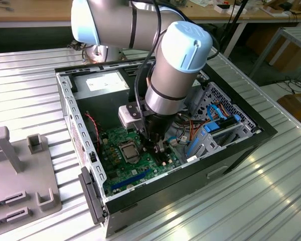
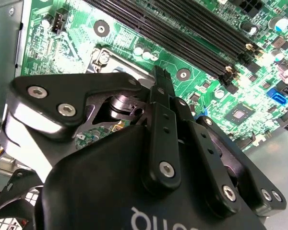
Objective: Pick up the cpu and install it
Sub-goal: 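Install the first cpu locking lever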
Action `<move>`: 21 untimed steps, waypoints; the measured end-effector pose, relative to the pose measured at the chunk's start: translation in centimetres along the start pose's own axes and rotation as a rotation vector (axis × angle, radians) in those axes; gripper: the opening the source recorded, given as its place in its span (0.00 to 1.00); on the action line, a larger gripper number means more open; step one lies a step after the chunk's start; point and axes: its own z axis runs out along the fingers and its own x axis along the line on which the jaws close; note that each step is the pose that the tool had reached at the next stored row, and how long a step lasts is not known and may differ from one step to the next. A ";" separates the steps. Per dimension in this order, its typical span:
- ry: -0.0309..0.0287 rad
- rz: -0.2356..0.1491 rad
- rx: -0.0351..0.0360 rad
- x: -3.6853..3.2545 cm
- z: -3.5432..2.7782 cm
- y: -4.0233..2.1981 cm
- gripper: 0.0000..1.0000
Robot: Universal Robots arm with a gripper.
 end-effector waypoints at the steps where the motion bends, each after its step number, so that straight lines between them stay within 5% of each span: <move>1: 0.0002 -0.001 0.0001 0.00 0.01 -0.06 0.11; 21: 0.0030 -0.018 0.0034 -0.01 0.66 -0.42 0.11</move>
